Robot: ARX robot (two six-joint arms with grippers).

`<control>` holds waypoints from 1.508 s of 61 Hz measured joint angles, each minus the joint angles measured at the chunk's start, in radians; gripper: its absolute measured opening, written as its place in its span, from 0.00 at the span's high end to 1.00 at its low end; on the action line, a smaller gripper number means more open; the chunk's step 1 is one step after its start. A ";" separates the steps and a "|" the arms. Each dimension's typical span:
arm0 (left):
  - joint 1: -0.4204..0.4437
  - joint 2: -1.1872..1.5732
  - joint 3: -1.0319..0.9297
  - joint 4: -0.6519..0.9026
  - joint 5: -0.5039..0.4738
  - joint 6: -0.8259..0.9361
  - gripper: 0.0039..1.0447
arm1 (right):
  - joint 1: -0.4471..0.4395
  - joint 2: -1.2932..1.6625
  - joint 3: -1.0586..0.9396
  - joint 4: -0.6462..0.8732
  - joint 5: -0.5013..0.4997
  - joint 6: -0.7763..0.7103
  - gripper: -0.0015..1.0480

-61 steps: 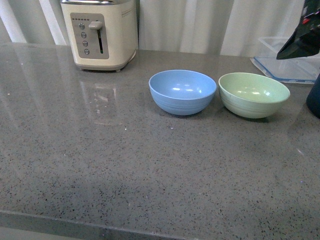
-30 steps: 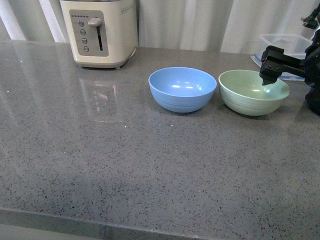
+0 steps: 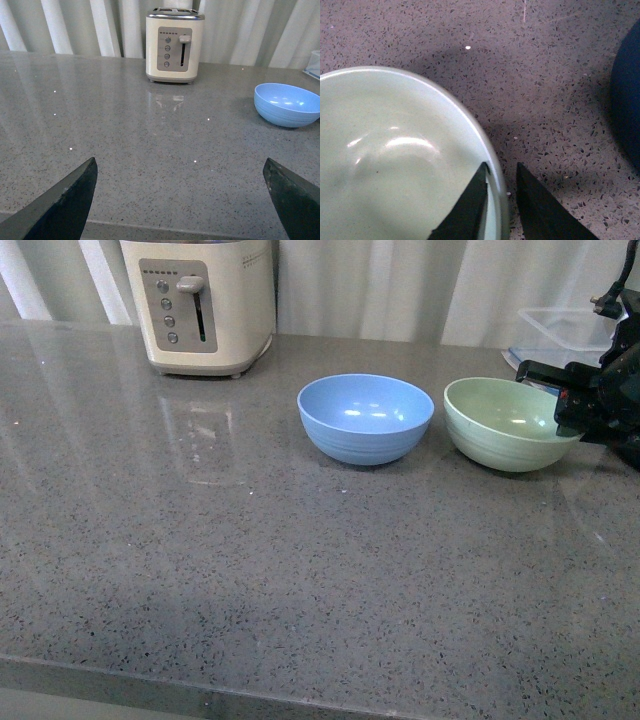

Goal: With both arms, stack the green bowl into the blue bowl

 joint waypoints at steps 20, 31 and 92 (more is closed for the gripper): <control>0.000 0.000 0.000 0.000 0.000 0.000 0.06 | 0.025 -0.148 0.000 0.004 0.003 -0.033 0.99; 0.000 0.000 0.000 0.000 0.000 0.000 0.06 | 0.171 -0.222 0.074 0.010 0.000 -0.047 0.99; 0.000 0.000 0.000 0.000 0.000 0.000 0.06 | 0.306 0.031 0.157 0.012 0.089 -0.089 0.80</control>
